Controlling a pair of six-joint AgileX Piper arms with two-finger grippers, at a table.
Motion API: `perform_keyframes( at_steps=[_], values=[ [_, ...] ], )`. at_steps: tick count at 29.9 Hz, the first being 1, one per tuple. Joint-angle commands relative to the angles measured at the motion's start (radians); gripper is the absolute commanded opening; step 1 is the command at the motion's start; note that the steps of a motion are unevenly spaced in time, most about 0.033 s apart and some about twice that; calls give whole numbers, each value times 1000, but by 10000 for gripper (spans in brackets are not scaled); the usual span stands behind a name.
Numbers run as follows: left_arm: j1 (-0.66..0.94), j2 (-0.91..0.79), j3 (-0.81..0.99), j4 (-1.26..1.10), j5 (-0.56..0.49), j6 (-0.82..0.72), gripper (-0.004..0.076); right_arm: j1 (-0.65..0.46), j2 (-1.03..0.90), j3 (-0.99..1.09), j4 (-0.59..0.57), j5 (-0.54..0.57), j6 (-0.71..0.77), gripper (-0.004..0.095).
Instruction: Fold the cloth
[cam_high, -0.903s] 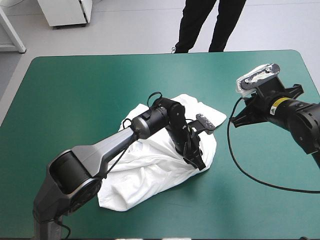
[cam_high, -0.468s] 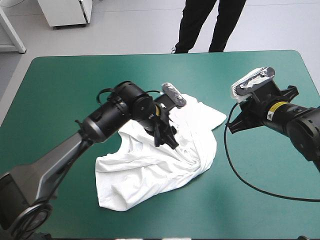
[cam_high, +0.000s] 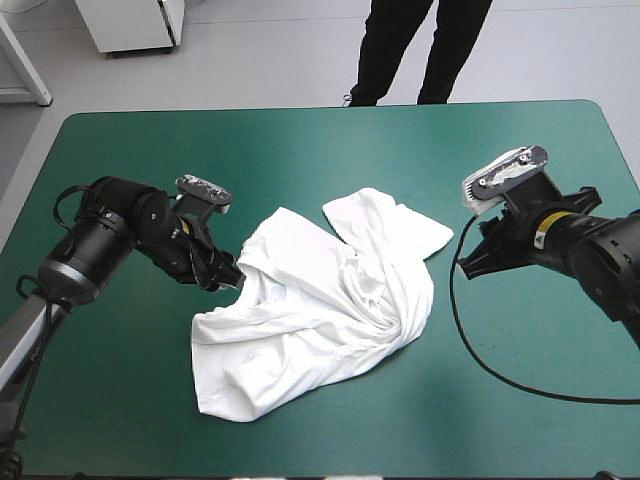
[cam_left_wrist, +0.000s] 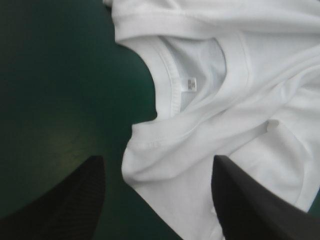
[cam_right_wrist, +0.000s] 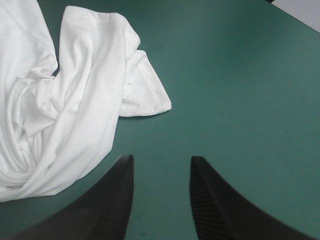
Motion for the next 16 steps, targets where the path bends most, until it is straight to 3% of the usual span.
perform_keyframes(
  at_steps=[1,5,16],
  values=[
    [11,-36,49,-35,46,14,455,1,-8,-26,-25,-27,5,489],
    [11,-36,144,-37,46,18,455,1,-8,-26,-26,-22,7,543],
    [33,-30,231,55,1,36,455,5,-15,-26,1,-34,4,539]
  ],
)
